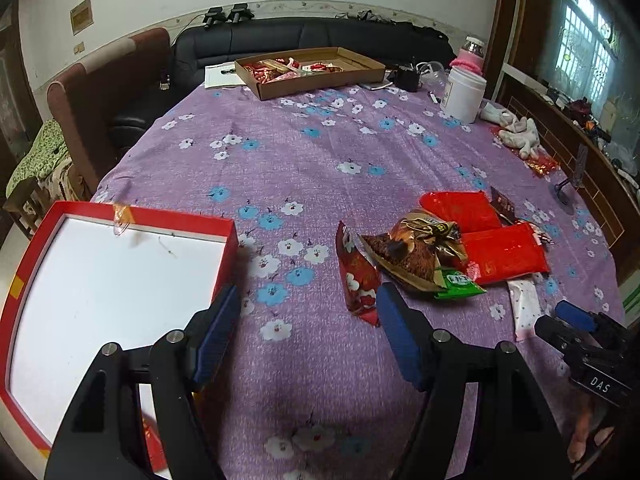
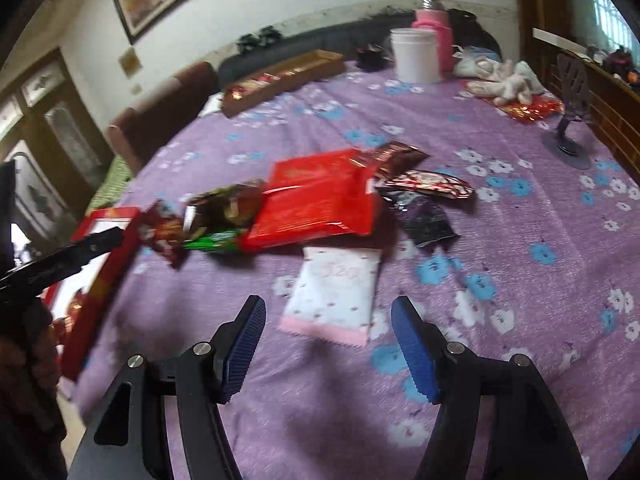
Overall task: Organize snacks
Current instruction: 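Return both grippers to the table and grasp the white packet with the right gripper, then drop a red packet from the left gripper into the box while right drops the white packet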
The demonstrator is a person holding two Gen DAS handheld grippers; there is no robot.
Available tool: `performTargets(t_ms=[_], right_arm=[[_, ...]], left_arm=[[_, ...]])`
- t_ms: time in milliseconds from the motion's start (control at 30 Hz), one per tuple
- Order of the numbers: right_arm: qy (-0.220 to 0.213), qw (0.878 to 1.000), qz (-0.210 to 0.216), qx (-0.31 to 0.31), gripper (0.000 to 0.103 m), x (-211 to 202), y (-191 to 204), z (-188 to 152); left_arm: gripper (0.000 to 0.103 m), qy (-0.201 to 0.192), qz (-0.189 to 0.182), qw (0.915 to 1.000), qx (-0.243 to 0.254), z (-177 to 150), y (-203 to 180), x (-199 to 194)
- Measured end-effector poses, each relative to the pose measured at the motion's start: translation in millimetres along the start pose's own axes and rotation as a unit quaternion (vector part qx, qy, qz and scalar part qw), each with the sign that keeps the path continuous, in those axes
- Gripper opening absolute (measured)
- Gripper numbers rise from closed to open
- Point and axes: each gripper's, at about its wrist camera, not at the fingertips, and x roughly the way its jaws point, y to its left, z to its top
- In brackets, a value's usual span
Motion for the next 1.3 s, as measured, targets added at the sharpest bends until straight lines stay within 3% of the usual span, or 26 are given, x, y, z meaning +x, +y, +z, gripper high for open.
performTargets(t_ms=[167,433,567,633,667,700,733,767,867,1100,1300], right_arm=[[0.031,0.999,-0.022,0.007,0.068,24.1,8.1,4.9],[0.036,0.994,-0.096,-0.046,0.067,37.6,28.0,6.1],[0.030,0.994,-0.098,-0.049,0.066,36.9,28.0,4.0],[0.027,0.994,-0.095,-0.053,0.054,34.7,28.6,2.9],[0.028,0.994,-0.094,-0.055,0.053,33.8,29.3,2.1],[0.028,0.994,-0.094,-0.057,0.051,33.3,29.0,2.2],[0.027,0.994,-0.093,-0.059,0.049,32.7,29.5,1.6],[0.026,0.993,-0.092,-0.063,0.048,32.0,30.3,0.6],[0.028,0.994,-0.088,-0.065,0.047,28.7,30.1,-2.4],[0.041,0.994,-0.071,-0.078,0.047,13.4,27.9,-19.8],[0.044,0.992,-0.070,-0.091,0.046,0.0,30.2,-38.1]], left_arm=[[0.070,0.022,0.004,0.9997,-0.005,5.0,1.5,22.3],[0.070,0.038,-0.013,0.9990,-0.018,5.8,-3.1,41.8],[0.070,0.042,-0.034,0.9982,-0.025,6.7,-6.3,47.6],[0.069,0.042,-0.040,0.9981,-0.020,5.5,-8.5,50.6],[0.069,0.046,-0.043,0.9978,-0.020,4.4,-9.5,52.7],[0.062,0.050,-0.048,0.9974,-0.021,2.8,-10.0,54.3],[0.046,0.052,-0.059,0.9966,-0.023,1.3,-10.3,56.1],[0.037,0.055,-0.070,0.9957,-0.026,0.1,-9.9,57.7],[0.024,0.049,-0.084,0.9947,-0.032,-2.7,-9.5,56.8],[0.023,0.042,-0.097,0.9942,-0.019,-13.7,-7.6,47.5],[0.023,0.047,-0.111,0.9927,-0.003,-45.4,-7.9,20.7]])
